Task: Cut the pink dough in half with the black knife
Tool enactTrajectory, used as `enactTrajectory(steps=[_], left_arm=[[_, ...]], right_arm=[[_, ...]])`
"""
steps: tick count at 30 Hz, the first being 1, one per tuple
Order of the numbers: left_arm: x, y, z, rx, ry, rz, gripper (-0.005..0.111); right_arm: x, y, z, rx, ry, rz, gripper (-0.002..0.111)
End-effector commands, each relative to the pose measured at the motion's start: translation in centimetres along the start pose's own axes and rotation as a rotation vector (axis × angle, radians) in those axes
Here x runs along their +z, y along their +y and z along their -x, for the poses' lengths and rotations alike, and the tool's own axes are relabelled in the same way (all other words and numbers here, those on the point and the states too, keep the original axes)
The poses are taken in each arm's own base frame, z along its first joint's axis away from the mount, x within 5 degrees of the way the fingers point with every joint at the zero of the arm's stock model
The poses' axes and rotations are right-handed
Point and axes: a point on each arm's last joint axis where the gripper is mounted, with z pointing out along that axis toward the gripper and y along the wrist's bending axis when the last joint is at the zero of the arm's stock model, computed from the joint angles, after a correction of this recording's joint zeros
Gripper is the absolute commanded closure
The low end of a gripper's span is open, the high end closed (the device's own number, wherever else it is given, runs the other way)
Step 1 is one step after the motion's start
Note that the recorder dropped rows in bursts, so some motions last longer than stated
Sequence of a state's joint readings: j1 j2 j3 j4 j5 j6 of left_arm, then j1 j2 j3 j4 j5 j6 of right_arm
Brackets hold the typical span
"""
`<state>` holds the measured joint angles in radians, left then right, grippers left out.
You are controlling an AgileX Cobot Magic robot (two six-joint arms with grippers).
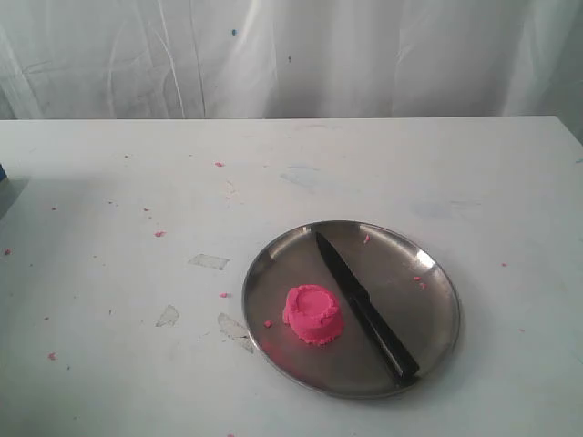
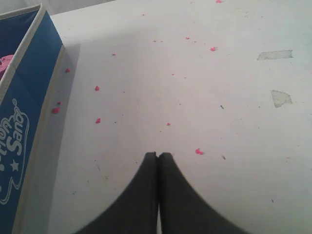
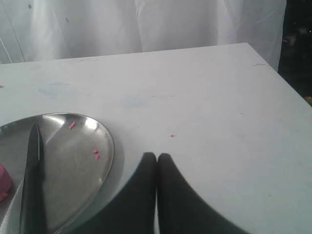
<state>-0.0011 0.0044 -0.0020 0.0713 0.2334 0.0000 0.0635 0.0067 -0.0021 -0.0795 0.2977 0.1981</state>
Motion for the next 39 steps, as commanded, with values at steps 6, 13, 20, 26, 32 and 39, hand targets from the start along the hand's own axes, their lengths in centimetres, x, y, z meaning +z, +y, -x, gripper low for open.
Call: enactTrajectory(steps=[6, 13, 20, 26, 32, 39], left_arm=[[0.0, -0.1, 0.0, -0.005, -0.004, -0.007, 0.107], [0.0, -0.1, 0.0, -0.005, -0.004, -0.007, 0.107], [0.0, -0.1, 0.0, -0.005, -0.004, -0.007, 0.107], [0.0, -0.1, 0.0, -0.005, -0.004, -0.007, 0.107], [0.0, -0.1, 0.0, -0.005, -0.004, -0.007, 0.107], [0.0, -0.1, 0.0, -0.005, -0.004, -0.007, 0.107]], right_arm=[[0.0, 0.0, 0.0, 0.002, -0.010, -0.002, 0.108], [0.0, 0.0, 0.0, 0.002, -0.010, -0.002, 0.108], [-0.2, 0.3, 1.7, -0.042, -0.198, 0.031, 0.108], [-1.2, 0.9, 4.3, -0.041, -0.510, 0.088, 0.108], [-1.9, 1.0, 5.3, -0.025, -0.641, 0.113, 0.108], [-3.7, 1.4, 7.1, 0.002, -0.912, 0.175, 0.108]])
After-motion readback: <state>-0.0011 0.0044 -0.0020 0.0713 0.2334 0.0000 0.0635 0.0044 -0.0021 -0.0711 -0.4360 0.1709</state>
